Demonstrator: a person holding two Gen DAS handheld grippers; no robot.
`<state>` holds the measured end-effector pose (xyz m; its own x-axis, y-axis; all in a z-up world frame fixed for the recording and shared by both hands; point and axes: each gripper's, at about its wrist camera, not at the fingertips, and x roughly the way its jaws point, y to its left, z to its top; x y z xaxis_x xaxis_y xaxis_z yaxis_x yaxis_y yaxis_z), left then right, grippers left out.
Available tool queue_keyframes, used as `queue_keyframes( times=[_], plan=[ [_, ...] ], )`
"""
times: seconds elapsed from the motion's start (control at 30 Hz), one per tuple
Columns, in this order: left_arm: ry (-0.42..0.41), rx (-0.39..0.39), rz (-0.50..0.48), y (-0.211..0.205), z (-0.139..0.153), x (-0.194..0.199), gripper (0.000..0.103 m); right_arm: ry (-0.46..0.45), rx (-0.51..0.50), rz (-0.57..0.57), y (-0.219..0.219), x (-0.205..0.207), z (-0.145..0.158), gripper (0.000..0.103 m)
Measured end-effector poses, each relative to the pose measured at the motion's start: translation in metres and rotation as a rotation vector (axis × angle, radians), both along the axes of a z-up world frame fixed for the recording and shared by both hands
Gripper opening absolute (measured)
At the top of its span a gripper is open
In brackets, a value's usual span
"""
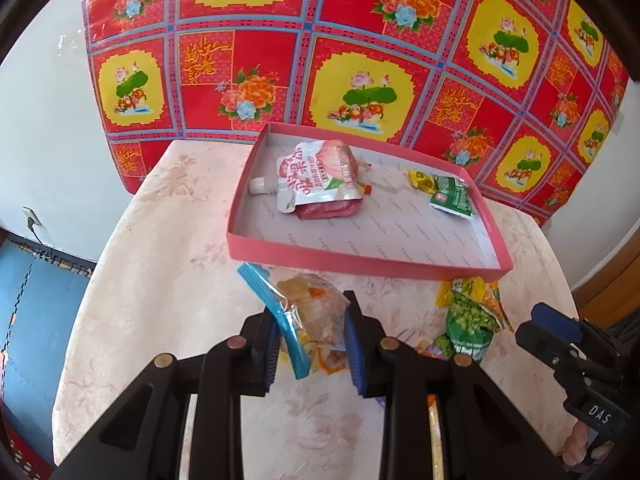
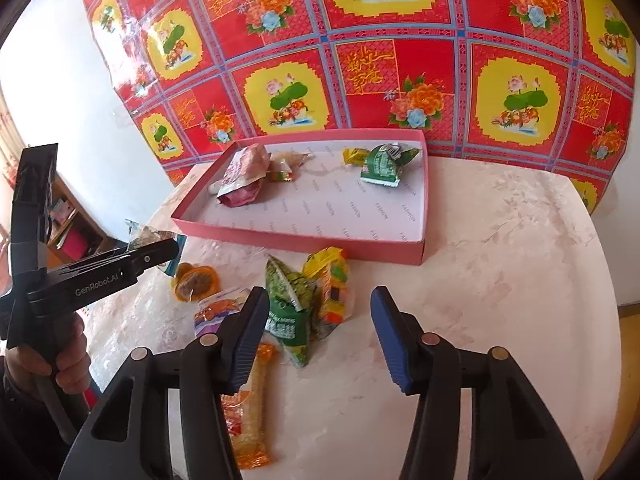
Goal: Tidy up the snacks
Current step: 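Hold the clear bag in the left gripper while the right gripper grasps the green snack bag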
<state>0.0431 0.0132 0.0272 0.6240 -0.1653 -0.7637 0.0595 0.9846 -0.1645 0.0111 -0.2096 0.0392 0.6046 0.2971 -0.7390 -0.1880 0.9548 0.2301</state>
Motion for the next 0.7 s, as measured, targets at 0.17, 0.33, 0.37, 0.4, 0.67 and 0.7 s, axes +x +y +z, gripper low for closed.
queue_keyframes(
  times=[0.17,0.33,0.37,0.4,0.67,0.7],
  plan=[
    [0.001,0.000,0.016,0.008,0.002,-0.007,0.029,0.003,-0.004,0.024,0.012,-0.005,0.000,0.055],
    [-0.004,-0.007,0.027,0.015,0.003,-0.013,0.029,0.025,-0.005,0.045,0.020,-0.008,-0.003,0.048],
    [-0.005,-0.010,0.030,0.018,0.002,-0.015,0.029,0.031,-0.005,0.048,0.022,-0.008,-0.004,0.048],
    [-0.006,-0.012,0.032,0.019,0.002,-0.016,0.029,0.038,-0.004,0.049,0.023,-0.008,-0.005,0.047],
    [0.000,-0.021,0.037,0.026,-0.002,-0.023,0.029,0.063,-0.057,0.054,0.034,0.001,-0.016,0.047],
    [-0.001,-0.022,0.036,0.026,-0.003,-0.024,0.029,0.066,-0.062,0.054,0.035,0.003,-0.017,0.047]
  ],
)
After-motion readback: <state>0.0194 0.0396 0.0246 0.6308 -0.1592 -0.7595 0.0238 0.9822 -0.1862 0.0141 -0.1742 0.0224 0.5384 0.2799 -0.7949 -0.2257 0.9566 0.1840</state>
